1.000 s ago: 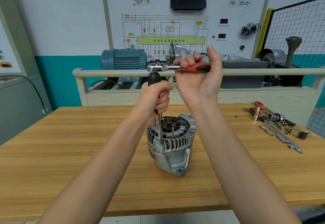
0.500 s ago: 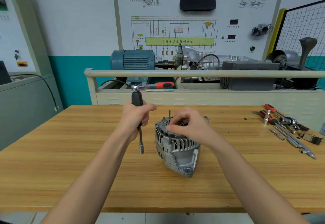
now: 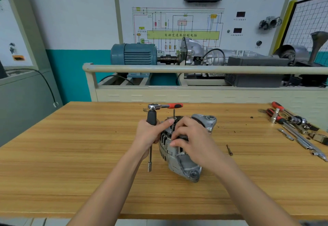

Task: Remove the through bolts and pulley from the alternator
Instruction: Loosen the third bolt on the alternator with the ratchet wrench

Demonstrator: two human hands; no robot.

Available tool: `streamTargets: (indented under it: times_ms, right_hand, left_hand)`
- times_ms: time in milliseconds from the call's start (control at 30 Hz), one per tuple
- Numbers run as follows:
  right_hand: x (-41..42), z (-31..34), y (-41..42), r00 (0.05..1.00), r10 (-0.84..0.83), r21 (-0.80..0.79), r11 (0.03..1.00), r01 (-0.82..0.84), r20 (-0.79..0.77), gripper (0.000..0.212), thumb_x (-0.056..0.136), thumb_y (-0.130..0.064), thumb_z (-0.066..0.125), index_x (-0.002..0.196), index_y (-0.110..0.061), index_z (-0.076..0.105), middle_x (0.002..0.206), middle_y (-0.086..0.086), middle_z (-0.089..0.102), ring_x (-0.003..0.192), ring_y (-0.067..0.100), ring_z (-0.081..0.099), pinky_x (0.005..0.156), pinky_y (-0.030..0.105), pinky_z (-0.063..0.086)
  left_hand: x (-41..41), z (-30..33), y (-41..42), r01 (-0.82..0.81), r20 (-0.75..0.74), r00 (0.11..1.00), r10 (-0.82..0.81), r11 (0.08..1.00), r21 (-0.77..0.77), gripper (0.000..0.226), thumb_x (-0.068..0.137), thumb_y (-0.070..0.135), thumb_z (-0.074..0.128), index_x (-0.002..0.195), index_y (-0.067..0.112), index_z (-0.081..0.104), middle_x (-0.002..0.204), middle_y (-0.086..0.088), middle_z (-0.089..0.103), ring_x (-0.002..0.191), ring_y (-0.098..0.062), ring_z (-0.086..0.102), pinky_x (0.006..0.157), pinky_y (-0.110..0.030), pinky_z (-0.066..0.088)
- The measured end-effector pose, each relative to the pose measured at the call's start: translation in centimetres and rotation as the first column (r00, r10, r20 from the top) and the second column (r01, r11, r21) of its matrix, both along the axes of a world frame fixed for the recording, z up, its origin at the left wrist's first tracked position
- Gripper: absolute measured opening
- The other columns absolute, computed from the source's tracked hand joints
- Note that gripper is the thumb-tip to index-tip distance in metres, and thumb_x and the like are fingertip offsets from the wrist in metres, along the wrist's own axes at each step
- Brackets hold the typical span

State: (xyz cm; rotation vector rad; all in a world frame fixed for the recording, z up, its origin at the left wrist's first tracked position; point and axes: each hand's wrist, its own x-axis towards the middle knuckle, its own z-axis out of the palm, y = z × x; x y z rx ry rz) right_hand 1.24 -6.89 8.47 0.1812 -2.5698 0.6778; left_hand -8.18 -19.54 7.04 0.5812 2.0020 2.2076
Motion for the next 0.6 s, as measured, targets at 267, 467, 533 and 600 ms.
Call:
streamTargets:
  times_ms: [267,467,533,600]
  right_hand:
    - [0.0,1.8,0.6,0.993,0.053,-0.106,0.992,-0.064,-0.103,0.003,0.079,-0.021,0.075,0.082,-0.019,0.075,0.089,-0.014,0.06,0.091,0.007,0.056,0.086,0.03,0.045]
    - [0.5,2.7,1.2,0.982,0.044,-0.269,0.959,-0.092,-0.182,0.01,0.073,-0.017,0.08,0.075,-0.024,0.073,0.079,-0.014,0.062,0.075,0.002,0.056,0.07,0.015,0.043]
    - [0.9,2.9,1.7,0.978,0.022,-0.348,0.932,-0.096,-0.209,0.015,0.072,-0.016,0.08,0.073,-0.029,0.072,0.077,-0.014,0.064,0.073,0.003,0.058,0.068,0.017,0.046]
    - [1.3,3.2,2.7,0.973,-0.056,-0.443,0.895,-0.05,-0.222,0.02,0.072,-0.016,0.079,0.072,-0.033,0.07,0.074,-0.013,0.067,0.071,0.004,0.06,0.068,0.02,0.05]
  left_hand:
    - [0.2,0.1,-0.2,0.025,0.032,0.999,-0.025,1.0,-0.001,0.048,0.05,0.045,0.082,0.055,0.017,0.044,0.046,0.004,0.036,0.042,-0.012,0.029,0.04,-0.022,0.023]
    - [0.2,0.7,0.3,0.006,0.01,1.0,-0.006,1.0,-0.004,0.043,0.069,0.027,0.084,0.056,0.015,0.045,0.041,0.007,0.04,0.037,-0.008,0.033,0.039,-0.02,0.026]
    - [0.4,1.1,0.6,0.003,-0.026,1.0,-0.003,1.0,-0.002,0.042,0.072,0.02,0.083,0.056,0.013,0.045,0.038,0.01,0.043,0.033,-0.004,0.038,0.037,-0.015,0.031]
    - [0.6,1.8,0.8,-0.01,-0.053,0.999,0.009,1.0,-0.016,0.042,0.073,0.017,0.083,0.059,0.012,0.043,0.038,0.011,0.042,0.032,-0.002,0.04,0.037,-0.014,0.033]
